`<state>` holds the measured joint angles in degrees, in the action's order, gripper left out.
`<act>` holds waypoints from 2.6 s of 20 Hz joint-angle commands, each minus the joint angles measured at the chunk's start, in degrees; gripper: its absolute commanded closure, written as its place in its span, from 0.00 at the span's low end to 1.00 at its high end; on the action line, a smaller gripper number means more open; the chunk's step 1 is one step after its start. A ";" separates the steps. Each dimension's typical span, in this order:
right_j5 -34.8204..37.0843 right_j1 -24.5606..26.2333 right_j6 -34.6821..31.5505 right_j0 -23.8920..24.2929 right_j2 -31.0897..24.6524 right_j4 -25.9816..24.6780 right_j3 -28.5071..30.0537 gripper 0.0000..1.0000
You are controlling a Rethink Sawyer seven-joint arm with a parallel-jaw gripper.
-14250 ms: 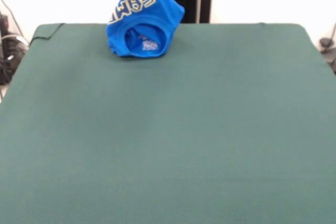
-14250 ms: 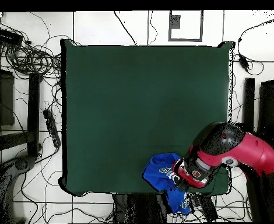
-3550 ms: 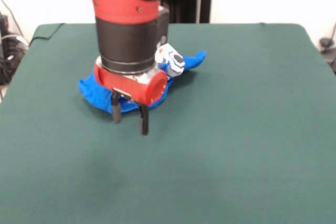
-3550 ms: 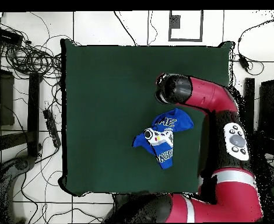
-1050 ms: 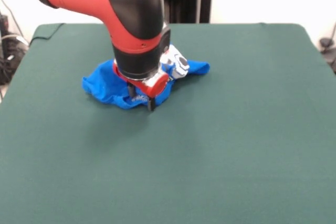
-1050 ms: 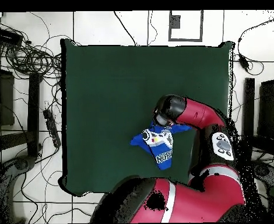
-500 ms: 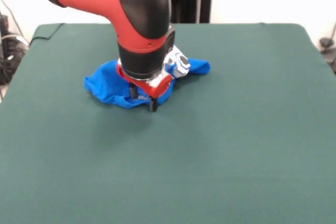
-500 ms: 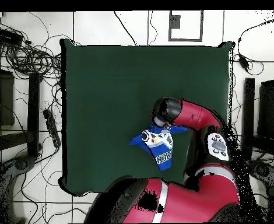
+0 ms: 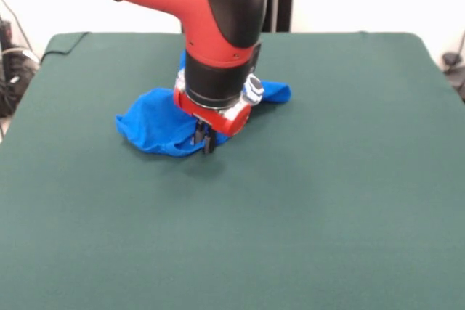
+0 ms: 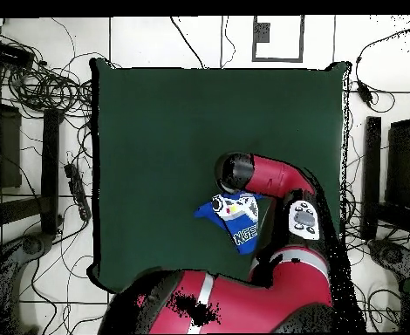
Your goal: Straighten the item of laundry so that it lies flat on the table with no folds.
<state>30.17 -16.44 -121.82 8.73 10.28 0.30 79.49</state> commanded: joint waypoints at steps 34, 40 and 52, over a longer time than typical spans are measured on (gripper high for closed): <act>-44.65 -5.70 -12.72 19.55 -32.56 -7.80 17.78 1.00; -47.67 -0.96 -14.17 28.73 -45.07 -14.62 19.83 1.00; -42.96 -4.93 -10.08 40.97 -60.02 -20.37 30.22 1.00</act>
<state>-16.52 -23.41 -121.82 43.73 -30.76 -13.23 99.17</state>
